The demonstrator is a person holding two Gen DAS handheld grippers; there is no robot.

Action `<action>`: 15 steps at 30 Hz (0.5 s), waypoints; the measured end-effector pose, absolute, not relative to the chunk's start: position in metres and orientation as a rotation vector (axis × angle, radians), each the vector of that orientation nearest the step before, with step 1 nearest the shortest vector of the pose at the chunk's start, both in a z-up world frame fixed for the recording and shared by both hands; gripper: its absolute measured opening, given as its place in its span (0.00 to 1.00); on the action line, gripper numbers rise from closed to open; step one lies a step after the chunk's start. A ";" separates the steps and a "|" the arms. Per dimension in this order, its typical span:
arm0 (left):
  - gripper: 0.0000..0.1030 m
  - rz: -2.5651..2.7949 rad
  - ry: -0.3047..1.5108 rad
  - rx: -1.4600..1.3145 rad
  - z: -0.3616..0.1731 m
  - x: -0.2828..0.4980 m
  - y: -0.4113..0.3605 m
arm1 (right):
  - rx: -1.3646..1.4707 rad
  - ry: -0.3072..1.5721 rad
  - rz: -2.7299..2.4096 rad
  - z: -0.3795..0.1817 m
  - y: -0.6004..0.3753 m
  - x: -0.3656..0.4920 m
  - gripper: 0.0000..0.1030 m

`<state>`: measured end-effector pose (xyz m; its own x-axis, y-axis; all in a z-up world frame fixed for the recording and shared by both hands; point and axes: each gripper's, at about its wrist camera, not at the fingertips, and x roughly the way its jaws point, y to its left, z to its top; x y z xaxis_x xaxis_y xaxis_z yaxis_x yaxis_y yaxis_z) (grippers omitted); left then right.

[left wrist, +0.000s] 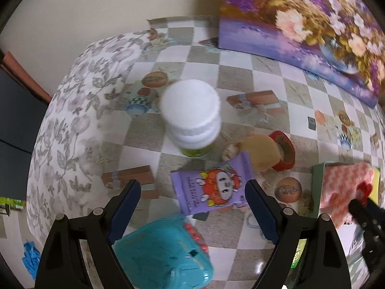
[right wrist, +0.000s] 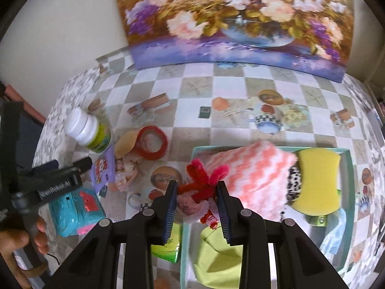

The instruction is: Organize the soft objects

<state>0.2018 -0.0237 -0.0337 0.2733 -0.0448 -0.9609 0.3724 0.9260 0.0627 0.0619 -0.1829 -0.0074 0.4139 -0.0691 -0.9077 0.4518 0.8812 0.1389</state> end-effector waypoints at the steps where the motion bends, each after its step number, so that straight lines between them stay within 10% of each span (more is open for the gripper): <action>1: 0.86 -0.290 1.270 0.306 -0.035 0.200 -0.027 | 0.397 1.098 -0.344 -0.006 -0.185 0.060 0.33; 15: 0.84 -0.310 1.287 0.419 -0.070 0.187 -0.074 | 0.396 1.102 -0.338 -0.003 -0.193 0.057 0.33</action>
